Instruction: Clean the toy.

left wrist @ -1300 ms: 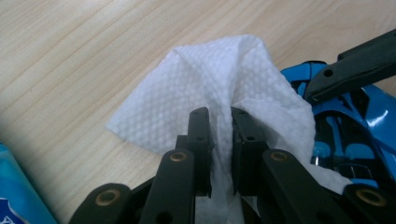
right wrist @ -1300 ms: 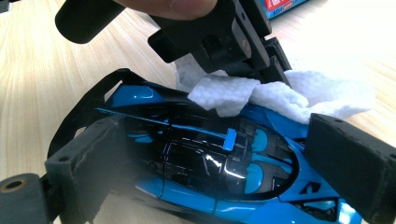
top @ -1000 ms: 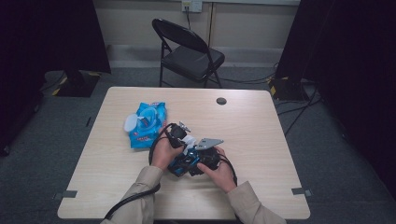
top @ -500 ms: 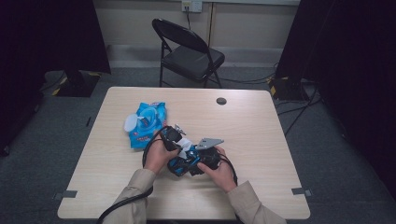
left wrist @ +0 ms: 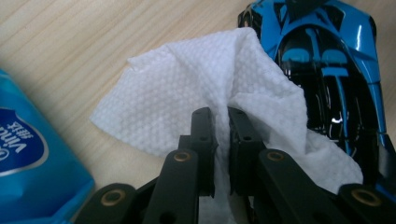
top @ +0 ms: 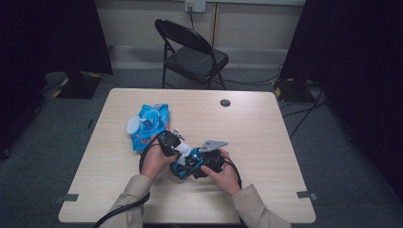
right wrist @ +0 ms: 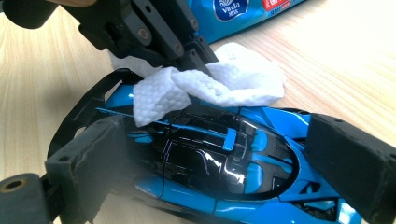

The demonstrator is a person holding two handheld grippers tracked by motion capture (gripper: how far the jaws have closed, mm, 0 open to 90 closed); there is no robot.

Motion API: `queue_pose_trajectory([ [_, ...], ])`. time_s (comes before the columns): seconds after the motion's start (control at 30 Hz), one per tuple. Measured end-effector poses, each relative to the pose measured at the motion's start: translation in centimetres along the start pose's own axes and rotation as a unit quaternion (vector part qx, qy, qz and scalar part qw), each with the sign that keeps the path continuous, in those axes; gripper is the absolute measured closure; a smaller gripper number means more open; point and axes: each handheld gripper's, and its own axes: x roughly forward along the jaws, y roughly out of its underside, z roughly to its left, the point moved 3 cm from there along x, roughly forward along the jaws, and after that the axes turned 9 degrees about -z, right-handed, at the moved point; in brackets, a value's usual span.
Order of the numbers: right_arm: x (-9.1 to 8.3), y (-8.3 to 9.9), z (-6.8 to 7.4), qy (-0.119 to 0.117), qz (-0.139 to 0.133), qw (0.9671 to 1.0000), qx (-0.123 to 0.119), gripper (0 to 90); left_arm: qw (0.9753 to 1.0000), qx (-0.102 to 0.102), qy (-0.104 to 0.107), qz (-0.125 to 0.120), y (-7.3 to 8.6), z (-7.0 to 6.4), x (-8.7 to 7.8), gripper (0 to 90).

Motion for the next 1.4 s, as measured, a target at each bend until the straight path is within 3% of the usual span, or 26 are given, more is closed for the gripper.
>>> queue_pose_trajectory([
  [0.5,0.0,0.0,0.0,0.0,0.0,1.0,0.0,5.6,1.0,0.007,-0.002,0.006,1.2,0.2,-1.0,82.6],
  [1.4,0.0,0.0,0.0,0.0,0.0,1.0,0.0,5.6,1.0,-0.003,0.003,0.008,3.0,0.4,-2.5,82.3],
])
